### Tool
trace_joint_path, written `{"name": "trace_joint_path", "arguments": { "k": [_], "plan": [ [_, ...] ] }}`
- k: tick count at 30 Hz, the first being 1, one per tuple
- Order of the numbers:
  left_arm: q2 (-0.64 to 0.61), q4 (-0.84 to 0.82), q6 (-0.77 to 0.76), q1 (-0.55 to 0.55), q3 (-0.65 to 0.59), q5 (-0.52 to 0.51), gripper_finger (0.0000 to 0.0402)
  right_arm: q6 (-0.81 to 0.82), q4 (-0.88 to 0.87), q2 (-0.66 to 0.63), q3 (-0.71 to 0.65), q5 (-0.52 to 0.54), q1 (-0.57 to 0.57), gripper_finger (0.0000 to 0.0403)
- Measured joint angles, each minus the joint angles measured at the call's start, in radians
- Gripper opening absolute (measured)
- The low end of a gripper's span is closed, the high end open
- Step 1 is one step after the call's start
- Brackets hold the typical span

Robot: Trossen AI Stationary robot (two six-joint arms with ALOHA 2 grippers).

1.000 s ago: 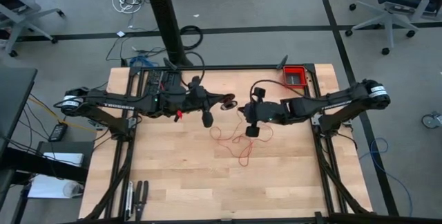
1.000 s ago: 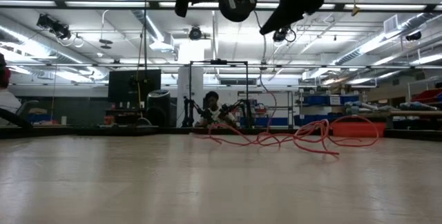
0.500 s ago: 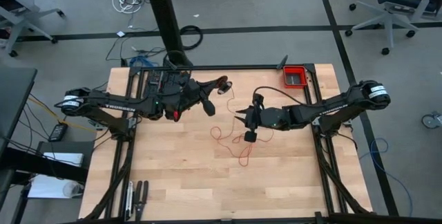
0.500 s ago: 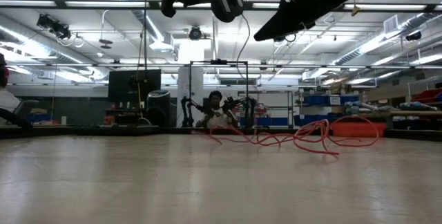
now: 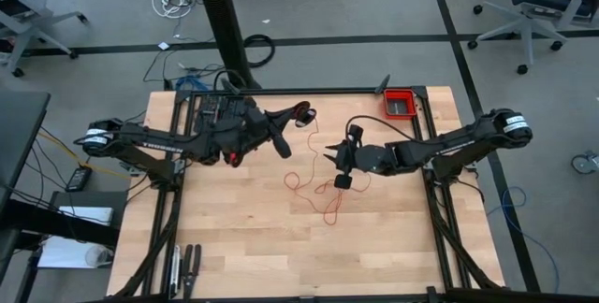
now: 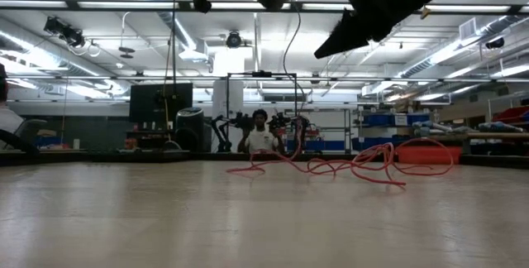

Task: Coil cords
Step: Coil the red wire on the black spool

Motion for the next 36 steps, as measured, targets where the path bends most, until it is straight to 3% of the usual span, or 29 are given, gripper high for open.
{"name": "trace_joint_path", "arguments": {
  "k": [5, 14, 28, 31, 34, 36],
  "plan": [
    [0.000, 0.021, 0.001, -0.005, 0.000, 0.003, 0.0001, 0.034, 0.069, 0.003, -0.047, -0.125, -0.039, 0.0094],
    [0.000, 0.043, 0.003, -0.005, 0.000, 0.003, 0.0001, 0.037, 0.171, 0.027, -0.094, -0.188, -0.077, 0.0095],
    [0.000, 0.057, 0.003, -0.005, 0.000, 0.003, 0.0001, 0.012, 0.367, 0.169, -0.093, -0.212, -0.124, 0.0093],
    [0.000, 0.062, 0.004, -0.005, 0.000, 0.003, 0.0001, 0.008, 0.370, 0.182, -0.093, -0.216, -0.125, 0.0073],
    [0.000, 0.062, 0.006, -0.005, 0.000, -0.003, 0.0001, -0.019, 0.364, 0.182, -0.093, -0.215, -0.118, 0.0018],
    [0.000, 0.062, 0.006, -0.005, 0.000, -0.024, 0.0001, -0.033, 0.367, 0.182, -0.093, -0.196, -0.104, 0.0010]
  ]
}}
